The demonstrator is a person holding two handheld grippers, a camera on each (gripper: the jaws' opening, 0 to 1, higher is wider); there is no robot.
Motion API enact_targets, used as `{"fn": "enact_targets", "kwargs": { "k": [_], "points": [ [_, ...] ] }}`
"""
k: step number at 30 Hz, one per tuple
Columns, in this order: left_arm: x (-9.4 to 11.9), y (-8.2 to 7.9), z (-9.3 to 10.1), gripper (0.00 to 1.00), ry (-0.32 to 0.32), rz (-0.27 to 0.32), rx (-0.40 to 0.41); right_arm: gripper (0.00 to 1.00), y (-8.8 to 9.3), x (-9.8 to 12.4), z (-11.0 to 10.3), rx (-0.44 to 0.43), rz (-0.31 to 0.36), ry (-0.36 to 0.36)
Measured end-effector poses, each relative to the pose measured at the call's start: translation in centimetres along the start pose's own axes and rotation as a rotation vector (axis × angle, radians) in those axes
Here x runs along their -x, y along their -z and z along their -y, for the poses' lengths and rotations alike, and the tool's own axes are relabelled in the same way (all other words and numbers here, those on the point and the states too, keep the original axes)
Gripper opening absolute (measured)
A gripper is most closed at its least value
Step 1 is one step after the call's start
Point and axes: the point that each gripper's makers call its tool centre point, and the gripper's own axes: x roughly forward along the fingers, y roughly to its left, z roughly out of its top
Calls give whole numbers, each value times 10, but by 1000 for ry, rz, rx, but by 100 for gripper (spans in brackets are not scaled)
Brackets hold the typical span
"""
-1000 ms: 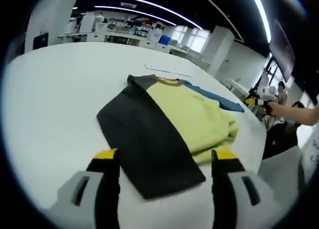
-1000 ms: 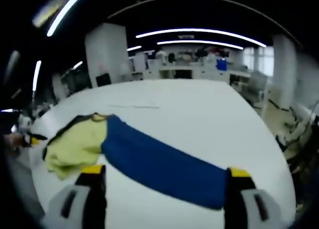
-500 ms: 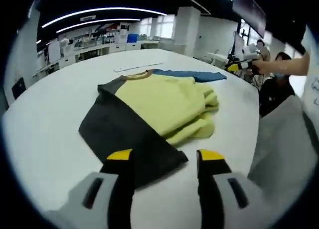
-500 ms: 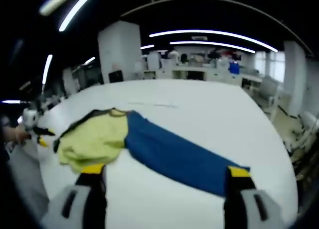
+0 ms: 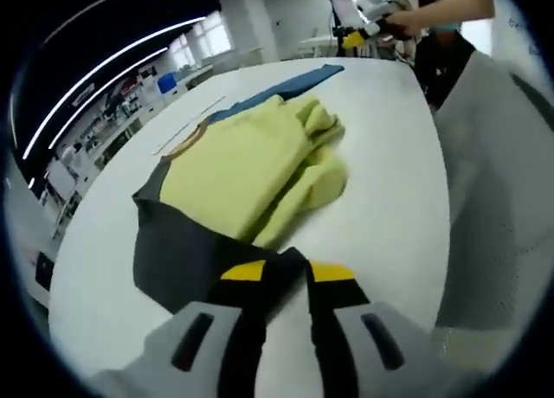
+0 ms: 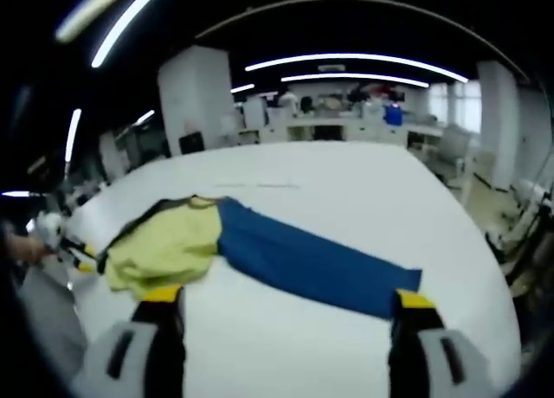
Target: Fold the garment on the visible template until the final outline fits inside the template.
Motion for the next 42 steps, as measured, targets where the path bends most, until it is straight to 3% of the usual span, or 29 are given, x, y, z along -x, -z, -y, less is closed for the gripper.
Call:
{"fn": "enact_targets", "kwargs": {
  "k": [8,12,16,20,22,26,29,32,35,40,42],
  "points": [
    [-4,10,6,14,7,-29,-15,93,-1,21,-8,-10,32,3],
    [-4,12,4,8,-16,-42,39,92,3,32,-15,-17,32,-13],
    [-3,10,6,7,-20,-65,32,92,6,43,-23,-19,31,-38],
    [-4,13,9,0,-18,-89,33,93,5,51,-28,9,19,-46],
    [-3,14,5,0,-35,-90,59,95,4,53,-29,19,21,-49],
    [4,9,-2,0,-44,-41,260,98,1,56,-35,47,18,-55],
    [18,5,-28,0,-71,37,444,97,0,58,-44,32,15,-50],
    [40,-1,-60,0,-137,103,539,96,1,56,-53,42,6,-57],
    [61,-1,-85,0,-164,111,544,96,0,58,-58,54,-3,-48],
    [90,19,-146,0,-248,135,573,96,-9,60,-66,51,7,-45],
    [99,23,-161,0,-283,130,571,96,-11,59,-66,53,7,-42]
  ]
}}
